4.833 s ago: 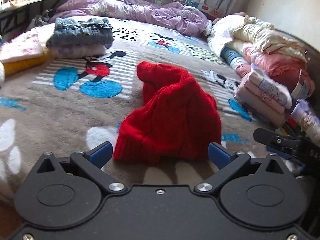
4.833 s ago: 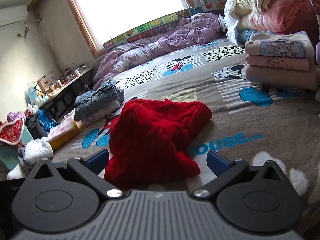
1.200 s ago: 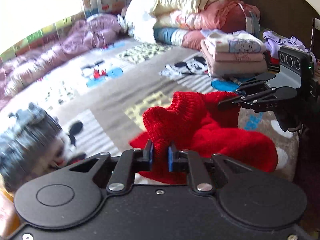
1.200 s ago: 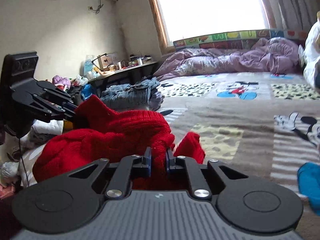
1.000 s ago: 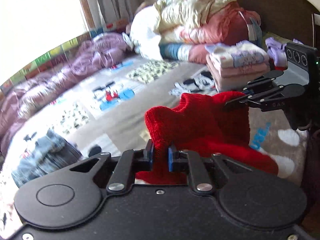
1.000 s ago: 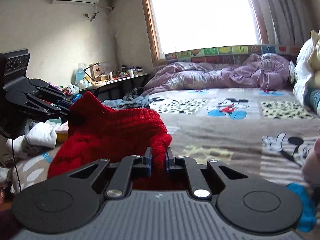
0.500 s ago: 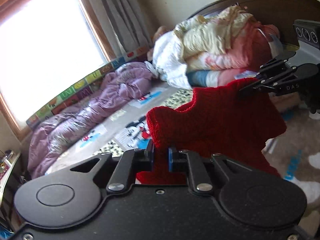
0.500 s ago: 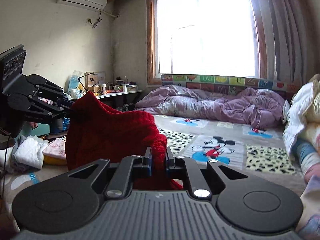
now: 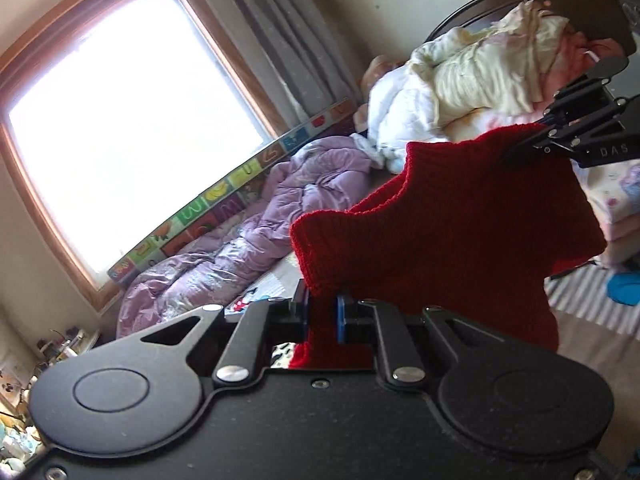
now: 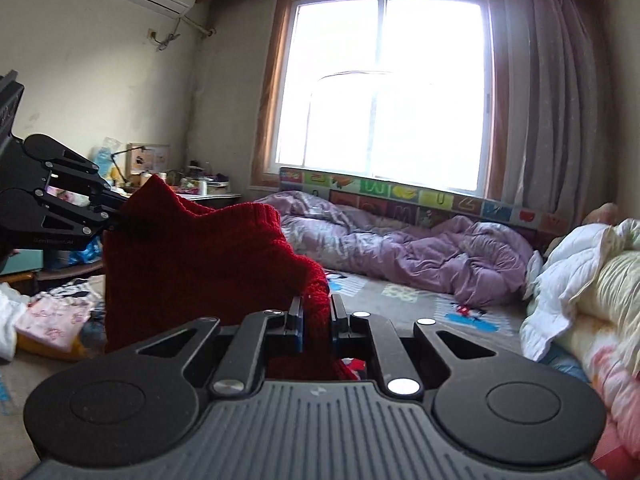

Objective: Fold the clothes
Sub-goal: 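Lift the sweater with both grippers and shake it out in the air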

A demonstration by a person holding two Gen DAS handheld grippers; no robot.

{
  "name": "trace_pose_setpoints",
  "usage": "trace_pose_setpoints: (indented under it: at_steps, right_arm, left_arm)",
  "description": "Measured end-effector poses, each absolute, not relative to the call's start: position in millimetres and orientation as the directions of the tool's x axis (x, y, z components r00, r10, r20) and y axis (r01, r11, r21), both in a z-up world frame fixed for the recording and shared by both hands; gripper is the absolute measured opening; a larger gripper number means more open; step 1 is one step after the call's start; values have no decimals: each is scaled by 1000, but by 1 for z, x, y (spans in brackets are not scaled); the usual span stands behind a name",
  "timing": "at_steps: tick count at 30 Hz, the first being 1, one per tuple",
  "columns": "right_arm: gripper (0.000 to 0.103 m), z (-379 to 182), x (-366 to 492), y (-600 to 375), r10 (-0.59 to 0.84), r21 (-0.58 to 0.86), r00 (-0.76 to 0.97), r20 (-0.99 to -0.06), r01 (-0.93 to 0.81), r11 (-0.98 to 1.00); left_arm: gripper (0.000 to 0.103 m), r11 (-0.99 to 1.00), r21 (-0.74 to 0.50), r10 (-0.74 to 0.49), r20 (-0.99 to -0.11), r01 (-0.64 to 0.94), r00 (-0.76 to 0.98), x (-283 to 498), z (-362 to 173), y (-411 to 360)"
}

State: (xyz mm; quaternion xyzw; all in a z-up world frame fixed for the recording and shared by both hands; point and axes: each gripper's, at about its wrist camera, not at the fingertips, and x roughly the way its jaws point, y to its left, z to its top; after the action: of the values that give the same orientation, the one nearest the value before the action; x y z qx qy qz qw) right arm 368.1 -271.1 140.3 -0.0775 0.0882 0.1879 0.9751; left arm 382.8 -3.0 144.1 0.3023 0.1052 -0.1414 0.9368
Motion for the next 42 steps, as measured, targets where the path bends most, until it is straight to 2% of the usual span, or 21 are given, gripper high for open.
trace_pose_setpoints:
  at_steps: [3, 8, 22, 34, 42]
  right_arm:
    - [13, 131, 379, -264, 331, -146, 921, -204, -363, 920]
    - [13, 91, 367, -255, 350, -176, 901, -255, -399, 900]
    - [13, 18, 221, -239, 430, -238, 844, -322, -512, 825]
    - [13, -56, 122, -193, 418, -424, 760, -498, -634, 647]
    - [13, -96, 70, -166, 394, -550, 723, -568, -689, 472]
  left_arm:
    - [11, 771, 554, -189, -272, 314, 944, 384, 129, -4]
    - [11, 714, 600, -214, -306, 362, 928, 357, 84, -4]
    - [11, 593, 629, -326, -383, 503, 864, 219, 19, 3]
    - [11, 407, 717, -278, -493, 566, 824, 114, -79, -10]
    - [11, 276, 782, -241, -506, 558, 828, 70, -129, -20]
